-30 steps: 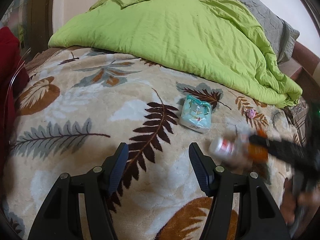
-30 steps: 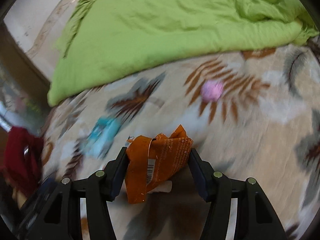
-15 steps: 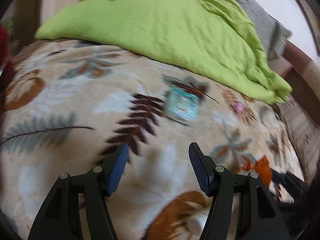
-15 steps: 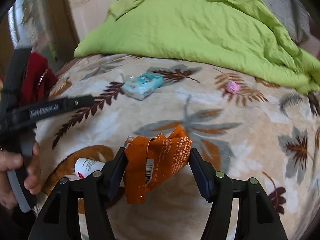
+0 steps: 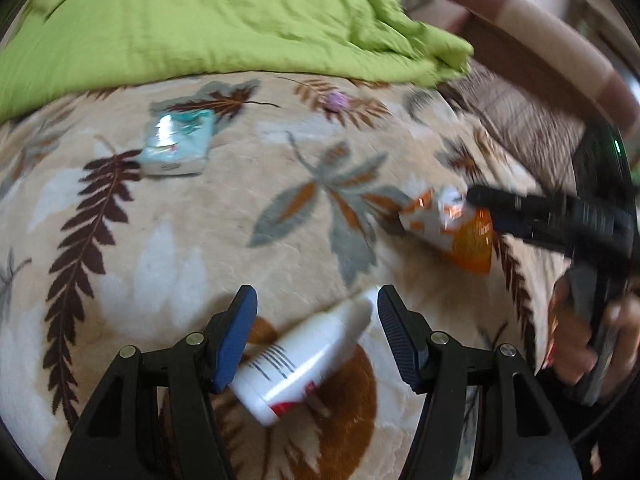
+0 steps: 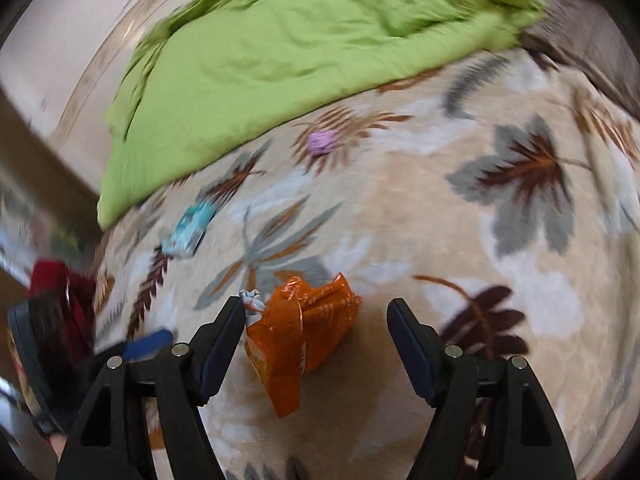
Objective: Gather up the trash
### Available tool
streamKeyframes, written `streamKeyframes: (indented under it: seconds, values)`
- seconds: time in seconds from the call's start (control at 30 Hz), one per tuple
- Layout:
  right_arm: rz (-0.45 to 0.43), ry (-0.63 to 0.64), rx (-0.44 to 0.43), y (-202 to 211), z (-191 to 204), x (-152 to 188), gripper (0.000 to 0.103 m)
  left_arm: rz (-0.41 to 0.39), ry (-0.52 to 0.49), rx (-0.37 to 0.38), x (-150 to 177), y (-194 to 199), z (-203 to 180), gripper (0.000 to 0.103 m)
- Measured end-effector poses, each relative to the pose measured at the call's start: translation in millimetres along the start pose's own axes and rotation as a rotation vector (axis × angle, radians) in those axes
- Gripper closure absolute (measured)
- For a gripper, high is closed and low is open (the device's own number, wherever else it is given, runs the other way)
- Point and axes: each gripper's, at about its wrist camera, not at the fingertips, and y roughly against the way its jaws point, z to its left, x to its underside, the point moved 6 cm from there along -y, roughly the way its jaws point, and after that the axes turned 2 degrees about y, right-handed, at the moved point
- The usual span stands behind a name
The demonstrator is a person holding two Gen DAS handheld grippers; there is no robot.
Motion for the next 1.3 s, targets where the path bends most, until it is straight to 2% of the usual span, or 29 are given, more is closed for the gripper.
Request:
streamKeyframes:
  seconds: [0.1,0.27,0.4,0.47,0.57,0.63,0.67,0.7,0.77,0.87,1.1,1.3]
  values:
    - [0.007,-0.124,-0.049,5.3,-17.0,4.5,0.025,0.026,-0.085,-0.024,10.7,-0.5,-10.8,0.041]
    - [0.028,-0.221,-0.125,7.9,-26.4,12.1,0.025,0.061,-0.188,-0.112,23.4,-11.7,-19.9,0.042]
    - [0.039,-0.220,-0.132,4.1,-18.0,14.6,0.025,0.040,-0.178,-0.123,21.3,-9.7,-17.4,0.052]
    - [0.041,-0.211,-0.126,-1.3,-11.4,13.1,0.025,0.026,-0.172,-0.133,18.4,-10.9,-17.6,0.062]
    - [0.058,-0.215,-0.110,-17.3,-2.3,11.0,0.025,0.013,-0.155,-0.142,14.2,-13.2,-16.8,0.073]
    - [0.086,-0.210,-0.099,-30.5,4.4,14.1,0.025,0.011,-0.134,-0.135,12.3,-12.9,-13.9,0.073]
    - [0.093,-0.177,-0.082,-35.7,10.6,15.6,0.026,0.010,-0.124,-0.132,10.9,-13.0,-12.8,0.073]
    - [0.087,-0.122,-0.044,-36.5,16.8,16.0,0.032,0.006,-0.108,-0.130,9.7,-12.0,-10.0,0.073]
    - [0.073,-0.029,-0.029,-35.2,30.3,15.8,0.042,-0.003,-0.088,-0.147,7.4,-12.2,-6.0,0.073]
    - [0.024,0.101,0.036,-27.9,41.5,16.0,0.047,-0.009,-0.036,-0.130,4.6,-11.7,0.0,0.073]
    - [-0.176,0.269,0.054,8.9,69.1,3.1,0.048,-0.098,0.054,-0.162,-5.9,4.8,16.7,0.073]
    - [-0.194,0.294,0.042,10.2,77.1,2.1,0.048,-0.230,0.122,-0.172,-18.7,31.2,26.8,0.073]
